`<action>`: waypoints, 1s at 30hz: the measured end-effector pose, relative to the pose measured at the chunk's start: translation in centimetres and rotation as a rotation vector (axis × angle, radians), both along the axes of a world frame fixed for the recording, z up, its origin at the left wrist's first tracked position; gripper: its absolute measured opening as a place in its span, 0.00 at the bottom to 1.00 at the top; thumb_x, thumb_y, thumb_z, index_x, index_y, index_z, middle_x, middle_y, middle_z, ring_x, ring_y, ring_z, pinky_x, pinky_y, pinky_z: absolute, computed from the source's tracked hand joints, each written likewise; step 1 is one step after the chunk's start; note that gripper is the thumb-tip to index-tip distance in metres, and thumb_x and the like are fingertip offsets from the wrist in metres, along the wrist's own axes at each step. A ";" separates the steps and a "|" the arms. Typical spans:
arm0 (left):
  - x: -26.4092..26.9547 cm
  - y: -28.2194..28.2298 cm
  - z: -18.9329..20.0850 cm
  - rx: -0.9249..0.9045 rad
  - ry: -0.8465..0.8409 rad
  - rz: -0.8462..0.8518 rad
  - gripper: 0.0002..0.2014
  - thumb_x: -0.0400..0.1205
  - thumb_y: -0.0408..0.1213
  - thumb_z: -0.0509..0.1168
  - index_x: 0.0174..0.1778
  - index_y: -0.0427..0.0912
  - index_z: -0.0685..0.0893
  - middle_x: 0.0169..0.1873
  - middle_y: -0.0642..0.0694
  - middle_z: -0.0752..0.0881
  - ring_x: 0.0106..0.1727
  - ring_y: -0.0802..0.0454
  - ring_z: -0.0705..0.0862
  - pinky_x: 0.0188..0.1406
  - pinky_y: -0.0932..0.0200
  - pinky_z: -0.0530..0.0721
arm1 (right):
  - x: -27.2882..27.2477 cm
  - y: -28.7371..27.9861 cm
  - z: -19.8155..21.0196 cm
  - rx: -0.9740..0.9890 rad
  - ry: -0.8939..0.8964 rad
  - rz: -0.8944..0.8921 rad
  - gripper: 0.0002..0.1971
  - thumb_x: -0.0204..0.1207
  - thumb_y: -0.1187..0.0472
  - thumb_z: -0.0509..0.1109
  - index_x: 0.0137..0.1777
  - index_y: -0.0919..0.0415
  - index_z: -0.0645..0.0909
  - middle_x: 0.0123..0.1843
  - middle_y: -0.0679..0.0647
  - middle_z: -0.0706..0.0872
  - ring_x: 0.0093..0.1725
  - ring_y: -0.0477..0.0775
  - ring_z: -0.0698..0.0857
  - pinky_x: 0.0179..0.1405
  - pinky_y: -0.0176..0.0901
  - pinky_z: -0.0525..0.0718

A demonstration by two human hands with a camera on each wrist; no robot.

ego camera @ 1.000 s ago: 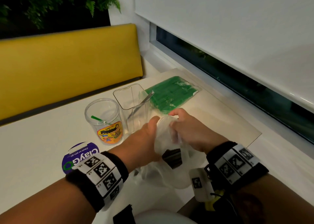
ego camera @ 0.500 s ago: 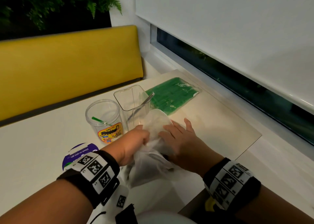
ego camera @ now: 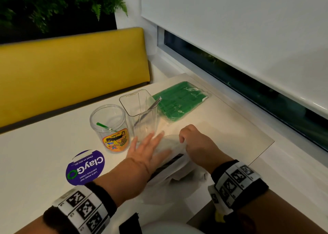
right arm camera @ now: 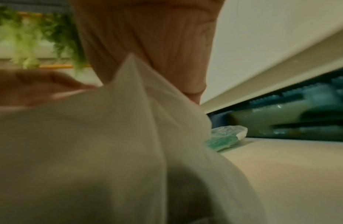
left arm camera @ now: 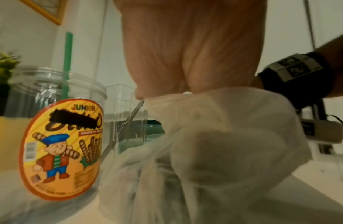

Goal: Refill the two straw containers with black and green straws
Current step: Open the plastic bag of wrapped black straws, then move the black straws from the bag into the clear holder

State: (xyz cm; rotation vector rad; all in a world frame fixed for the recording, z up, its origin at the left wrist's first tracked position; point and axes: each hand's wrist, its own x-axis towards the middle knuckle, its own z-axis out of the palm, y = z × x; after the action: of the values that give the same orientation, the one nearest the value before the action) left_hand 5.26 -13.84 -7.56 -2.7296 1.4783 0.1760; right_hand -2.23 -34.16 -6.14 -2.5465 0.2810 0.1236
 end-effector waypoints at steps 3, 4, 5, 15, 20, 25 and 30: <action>-0.3 0.2 -0.3 -0.152 0.095 0.013 0.46 0.72 0.60 0.57 0.86 0.60 0.45 0.85 0.46 0.54 0.82 0.56 0.68 0.76 0.39 0.75 | -0.4 0.8 -0.1 -0.321 -0.142 0.021 0.20 0.61 0.66 0.59 0.55 0.56 0.78 0.63 0.58 0.77 0.61 0.65 0.78 0.60 0.54 0.76; 0.1 0.8 -0.9 -0.200 0.091 -0.016 0.38 0.76 0.53 0.57 0.86 0.61 0.56 0.86 0.51 0.55 0.84 0.56 0.62 0.80 0.41 0.70 | -0.4 1.4 0.2 -0.392 -0.253 0.051 0.19 0.61 0.66 0.61 0.54 0.58 0.79 0.62 0.60 0.78 0.63 0.66 0.76 0.62 0.55 0.74; 0.4 1.2 -1.2 -0.216 0.203 0.003 0.34 0.80 0.46 0.61 0.85 0.60 0.61 0.86 0.55 0.55 0.84 0.58 0.59 0.83 0.51 0.64 | -0.7 2.4 0.6 -0.414 -0.362 0.107 0.15 0.63 0.67 0.64 0.51 0.59 0.79 0.57 0.60 0.79 0.58 0.63 0.76 0.58 0.53 0.74; 1.2 0.8 -0.4 -0.061 0.187 0.201 0.30 0.73 0.46 0.72 0.73 0.57 0.75 0.84 0.47 0.53 0.67 0.42 0.78 0.64 0.51 0.82 | -1.8 3.8 -2.5 -0.380 0.009 0.356 0.51 0.59 0.46 0.85 0.80 0.63 0.67 0.76 0.59 0.76 0.76 0.59 0.73 0.82 0.54 0.64; 0.4 0.6 -1.7 0.052 0.216 0.216 0.43 0.74 0.32 0.68 0.82 0.65 0.57 0.86 0.43 0.32 0.84 0.28 0.53 0.79 0.32 0.68 | -2.4 4.2 -1.3 -0.448 0.201 0.271 0.54 0.63 0.51 0.85 0.82 0.71 0.59 0.81 0.67 0.68 0.80 0.67 0.68 0.83 0.57 0.60; 2.8 1.1 -1.7 -0.359 0.519 -0.028 0.35 0.73 0.41 0.72 0.75 0.67 0.70 0.77 0.58 0.69 0.80 0.61 0.66 0.79 0.60 0.68 | 0.3 7.1 -3.5 -0.335 -0.147 0.402 0.10 0.74 0.62 0.67 0.37 0.60 0.89 0.35 0.53 0.89 0.35 0.50 0.88 0.47 0.39 0.83; 3.5 1.5 -2.9 -0.271 0.546 0.016 0.39 0.66 0.51 0.74 0.76 0.57 0.72 0.74 0.53 0.70 0.76 0.56 0.68 0.80 0.62 0.64 | 2.4 9.1 -4.1 -0.216 0.140 0.376 0.27 0.86 0.55 0.61 0.81 0.66 0.64 0.79 0.64 0.71 0.77 0.63 0.71 0.79 0.56 0.66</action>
State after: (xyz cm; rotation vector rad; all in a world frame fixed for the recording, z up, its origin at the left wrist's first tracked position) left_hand 8.80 -12.33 -10.45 -3.0684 1.6980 0.8397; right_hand 0.22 -25.09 -10.26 -2.7840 -0.1447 0.4371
